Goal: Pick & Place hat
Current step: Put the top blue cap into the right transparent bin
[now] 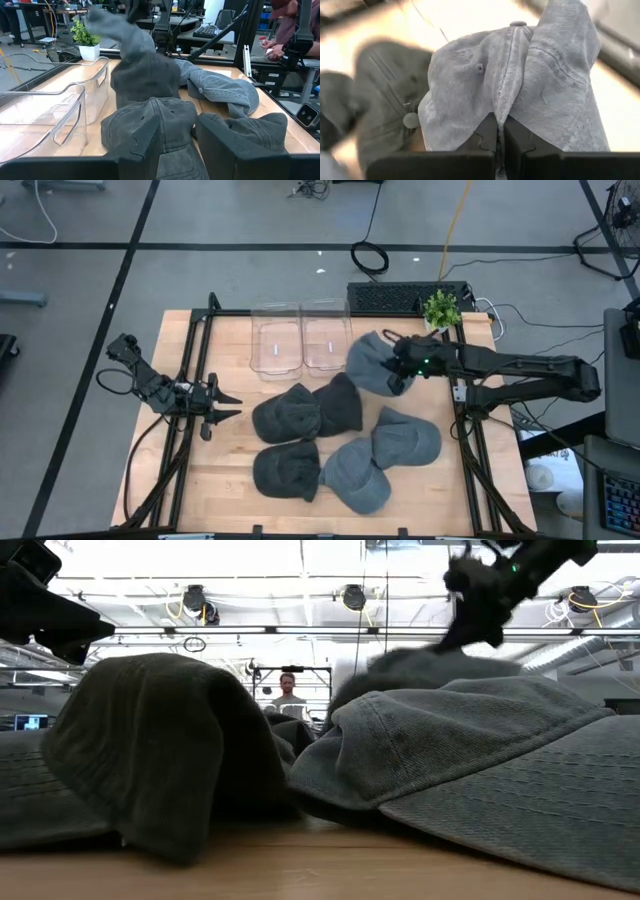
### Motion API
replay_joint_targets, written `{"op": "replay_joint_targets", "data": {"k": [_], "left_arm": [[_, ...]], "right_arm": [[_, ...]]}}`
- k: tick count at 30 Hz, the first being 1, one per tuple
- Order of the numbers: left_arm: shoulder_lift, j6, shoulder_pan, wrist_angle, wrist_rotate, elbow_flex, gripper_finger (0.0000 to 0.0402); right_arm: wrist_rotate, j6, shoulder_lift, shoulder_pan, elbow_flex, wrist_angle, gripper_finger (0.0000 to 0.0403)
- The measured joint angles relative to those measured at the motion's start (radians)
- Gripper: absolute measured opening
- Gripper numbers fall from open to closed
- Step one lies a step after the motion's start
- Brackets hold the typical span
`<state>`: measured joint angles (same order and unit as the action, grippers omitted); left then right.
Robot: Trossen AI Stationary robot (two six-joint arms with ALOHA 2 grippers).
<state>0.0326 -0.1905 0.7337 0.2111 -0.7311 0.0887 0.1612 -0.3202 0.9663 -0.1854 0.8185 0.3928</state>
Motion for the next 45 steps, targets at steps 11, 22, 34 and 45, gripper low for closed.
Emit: {"op": "replay_joint_targets", "data": {"k": [11, 22, 34, 45], "left_arm": [[0.0, 0.0, 0.0, -0.001, 0.0, 0.0, 0.0132], [0.0, 0.0, 0.0, 0.0, 0.0, 0.0, 0.0132], [0.0, -0.093, 0.0, 0.0, 0.066, 0.0, 0.0131], [0.0, -0.101, 0.0, 0.001, 0.068, 0.0, 0.0131]], "right_arm": [[0.026, 0.144, 0.082, 0.024, 0.002, -0.384, 0.0], [-0.104, 0.244, 0.276, 0.023, 0.002, -0.879, 0.0], [0.241, 0.382, 0.35, 0.052, 0.001, -1.089, 0.0], [0.541, 0.484, 0.46, 0.085, 0.04, -1.203, 0.0]]}}
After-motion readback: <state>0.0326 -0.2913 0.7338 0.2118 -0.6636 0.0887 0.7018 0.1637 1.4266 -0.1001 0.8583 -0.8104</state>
